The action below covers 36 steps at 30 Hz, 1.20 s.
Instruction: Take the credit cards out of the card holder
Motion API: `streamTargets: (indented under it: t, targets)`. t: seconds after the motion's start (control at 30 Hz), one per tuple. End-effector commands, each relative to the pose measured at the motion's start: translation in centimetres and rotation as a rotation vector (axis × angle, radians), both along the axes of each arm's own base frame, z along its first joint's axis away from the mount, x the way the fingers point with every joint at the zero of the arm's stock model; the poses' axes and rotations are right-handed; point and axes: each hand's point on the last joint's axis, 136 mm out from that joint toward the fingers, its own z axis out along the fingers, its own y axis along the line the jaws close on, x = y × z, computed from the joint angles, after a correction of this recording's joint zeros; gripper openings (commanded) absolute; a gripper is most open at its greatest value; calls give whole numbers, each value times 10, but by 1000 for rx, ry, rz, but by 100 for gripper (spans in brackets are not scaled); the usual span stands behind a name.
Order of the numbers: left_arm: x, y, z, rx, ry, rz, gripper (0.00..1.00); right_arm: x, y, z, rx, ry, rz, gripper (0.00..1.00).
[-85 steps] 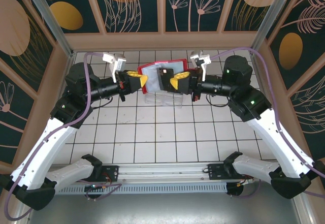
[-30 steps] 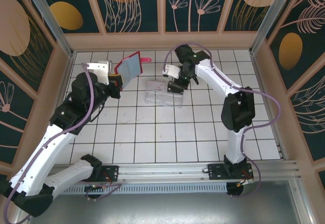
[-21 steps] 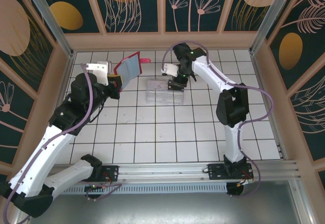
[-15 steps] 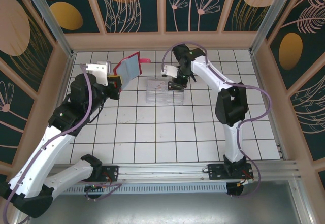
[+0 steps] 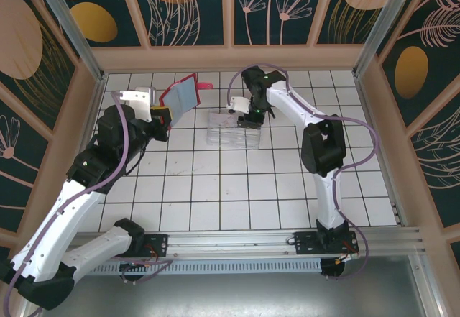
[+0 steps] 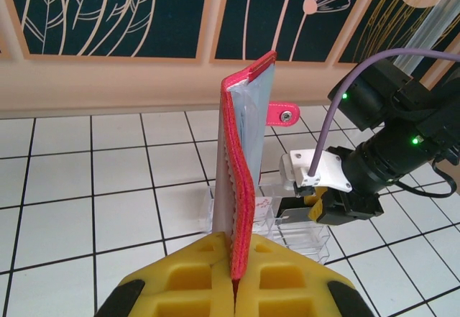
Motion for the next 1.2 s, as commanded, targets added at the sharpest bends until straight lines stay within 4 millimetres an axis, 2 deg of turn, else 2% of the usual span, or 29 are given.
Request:
streamTargets:
  t: [0.0,0.27,0.37,0.47,0.63,0.83,0.9,0.93,1.0,1.1,1.17]
  targets:
    - [-2,6,12,-8,-38,12,0,12,4,17,10,-69,-18,36]
    - [-5,-3,21,-42,-58,-35,0,28,2,81,86,-260,-125,41]
    - [-10,-11,30,-80,-86,-88,0,25,7,117,189,-293,-196,42]
    - [-17,-23,40,-128,-123,-167,0,11,12,159,327,-316,-246,43]
    - [-34,-45,61,-215,-192,-324,0,-31,14,231,615,-368,-284,44]
    - [-41,-55,75,-278,-226,-393,0,-91,-4,309,923,-437,-328,47]
    - [-44,-61,79,-306,-235,-436,0,-116,-4,328,1035,-402,-295,48]
    - [-45,-64,82,-321,-238,-455,0,-134,3,335,1092,-369,-248,48]
    - [-47,-69,85,-341,-245,-490,0,-159,7,346,1160,-338,-187,49]
    - [-49,-77,89,-359,-241,-539,0,-187,14,355,1197,-322,-114,51]
    - [-52,-83,91,-376,-236,-583,0,-196,21,359,1234,-296,-99,51]
